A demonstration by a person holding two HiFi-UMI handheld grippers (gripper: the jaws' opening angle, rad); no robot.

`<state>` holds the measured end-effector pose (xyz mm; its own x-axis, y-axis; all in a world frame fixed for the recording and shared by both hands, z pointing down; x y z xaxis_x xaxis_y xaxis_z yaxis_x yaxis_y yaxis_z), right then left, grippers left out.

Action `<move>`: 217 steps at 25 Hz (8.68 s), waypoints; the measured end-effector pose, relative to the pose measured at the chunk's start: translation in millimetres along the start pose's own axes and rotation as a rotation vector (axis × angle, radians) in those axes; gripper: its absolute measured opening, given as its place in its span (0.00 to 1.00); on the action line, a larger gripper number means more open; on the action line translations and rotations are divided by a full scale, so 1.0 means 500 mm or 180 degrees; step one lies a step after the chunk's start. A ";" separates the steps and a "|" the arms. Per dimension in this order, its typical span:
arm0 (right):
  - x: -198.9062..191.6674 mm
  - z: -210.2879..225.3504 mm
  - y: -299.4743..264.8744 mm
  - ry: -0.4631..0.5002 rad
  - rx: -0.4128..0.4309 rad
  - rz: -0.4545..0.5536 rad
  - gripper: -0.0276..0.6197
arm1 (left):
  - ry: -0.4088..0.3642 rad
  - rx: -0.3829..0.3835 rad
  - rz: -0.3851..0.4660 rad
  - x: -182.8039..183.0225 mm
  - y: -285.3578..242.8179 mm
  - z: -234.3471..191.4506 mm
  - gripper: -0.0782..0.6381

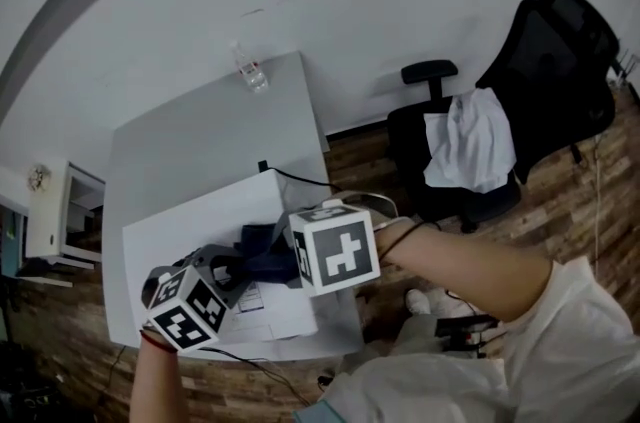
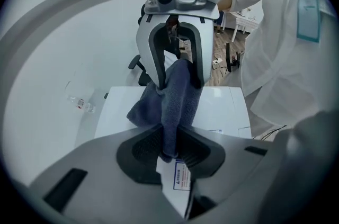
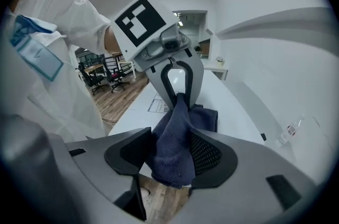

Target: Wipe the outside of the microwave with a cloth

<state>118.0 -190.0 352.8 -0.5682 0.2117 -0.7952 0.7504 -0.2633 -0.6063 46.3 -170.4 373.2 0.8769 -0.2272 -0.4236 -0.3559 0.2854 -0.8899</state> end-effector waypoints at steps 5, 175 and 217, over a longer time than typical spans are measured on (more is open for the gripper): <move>-0.005 0.015 -0.006 -0.0011 -0.0084 -0.0059 0.33 | 0.0037 -0.0059 0.0074 0.000 -0.002 0.001 0.21; 0.037 -0.066 -0.066 0.0445 0.0301 -0.0098 0.17 | 0.0930 0.0352 0.1050 -0.064 0.098 0.110 0.18; 0.086 -0.030 0.055 -0.0768 -0.0967 0.1381 0.18 | 0.2076 0.1843 0.2712 0.025 0.222 0.011 0.12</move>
<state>119.4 -174.2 302.3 -0.2212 -0.0851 -0.9715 0.9748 0.0114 -0.2229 19.8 -136.3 270.2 0.0468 -0.1422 -0.9887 -0.3953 0.9064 -0.1490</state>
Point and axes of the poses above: the fingertips, and each gripper's own axes: y backward along the fingers, z to its right, x out of its top, the point moved 4 cm from there along y, backward along the fingers, and after that the axes turned 7 degrees about z, right-handed, at the moved point
